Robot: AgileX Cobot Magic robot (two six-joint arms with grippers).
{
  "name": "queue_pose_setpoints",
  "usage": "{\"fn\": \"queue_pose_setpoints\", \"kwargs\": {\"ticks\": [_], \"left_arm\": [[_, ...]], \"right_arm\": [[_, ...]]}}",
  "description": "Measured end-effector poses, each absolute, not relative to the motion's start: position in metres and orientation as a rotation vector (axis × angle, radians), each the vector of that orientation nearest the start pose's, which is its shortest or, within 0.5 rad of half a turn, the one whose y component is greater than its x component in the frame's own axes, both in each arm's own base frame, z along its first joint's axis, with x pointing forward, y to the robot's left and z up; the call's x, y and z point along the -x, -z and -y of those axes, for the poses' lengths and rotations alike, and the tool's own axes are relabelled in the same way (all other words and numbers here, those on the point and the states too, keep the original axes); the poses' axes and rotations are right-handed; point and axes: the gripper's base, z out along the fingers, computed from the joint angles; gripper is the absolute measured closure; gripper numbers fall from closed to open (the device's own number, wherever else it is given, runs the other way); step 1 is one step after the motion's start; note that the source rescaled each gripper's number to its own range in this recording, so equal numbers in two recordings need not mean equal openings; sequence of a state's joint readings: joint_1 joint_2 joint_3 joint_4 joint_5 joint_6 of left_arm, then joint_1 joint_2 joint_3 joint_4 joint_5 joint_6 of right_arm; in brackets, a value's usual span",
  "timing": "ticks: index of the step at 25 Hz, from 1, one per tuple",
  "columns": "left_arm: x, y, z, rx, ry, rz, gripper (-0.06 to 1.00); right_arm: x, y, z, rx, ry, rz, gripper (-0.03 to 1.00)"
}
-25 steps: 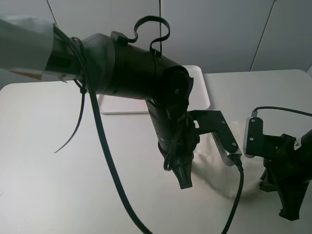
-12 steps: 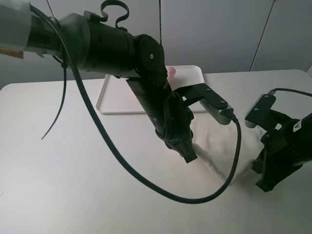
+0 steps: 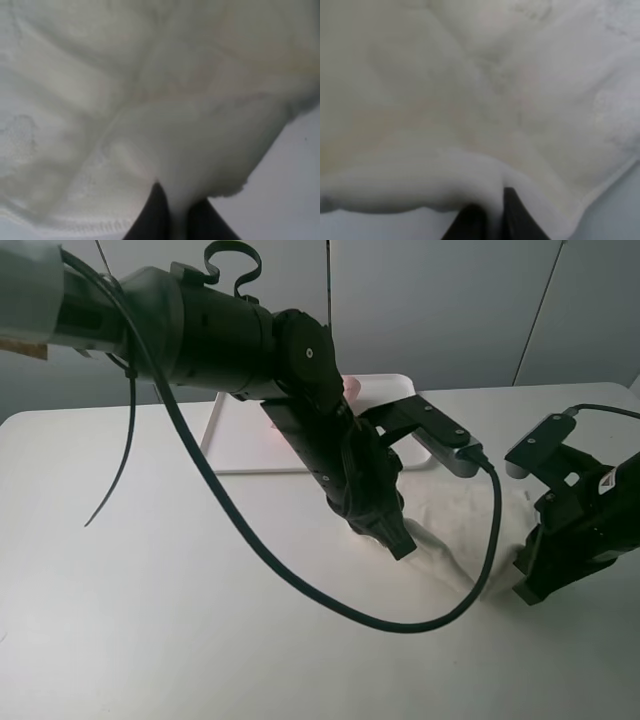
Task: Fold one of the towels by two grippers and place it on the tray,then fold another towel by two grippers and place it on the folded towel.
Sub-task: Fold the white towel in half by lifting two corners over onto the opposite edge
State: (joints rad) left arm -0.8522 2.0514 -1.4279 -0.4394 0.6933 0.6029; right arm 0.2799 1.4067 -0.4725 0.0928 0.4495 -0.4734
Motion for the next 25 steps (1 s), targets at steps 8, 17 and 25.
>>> {"fn": "queue_pose_setpoints", "kwargs": {"ticks": [8,17,25], "left_arm": [[-0.289,-0.183,0.331,-1.371,0.548,-2.339,0.94],[-0.31,-0.189,0.318,-1.259,0.538,-2.346,0.94],[-0.315,-0.165,0.318,-1.242,0.53,-2.413,0.94]], "right_arm": [[-0.202,-0.153,-0.055,0.683,0.027,-2.713,0.96],[-0.229,-0.178,-0.058,0.473,0.058,-2.63,0.96],[-0.236,-0.166,-0.048,0.402,0.221,-2.673,0.96]]}}
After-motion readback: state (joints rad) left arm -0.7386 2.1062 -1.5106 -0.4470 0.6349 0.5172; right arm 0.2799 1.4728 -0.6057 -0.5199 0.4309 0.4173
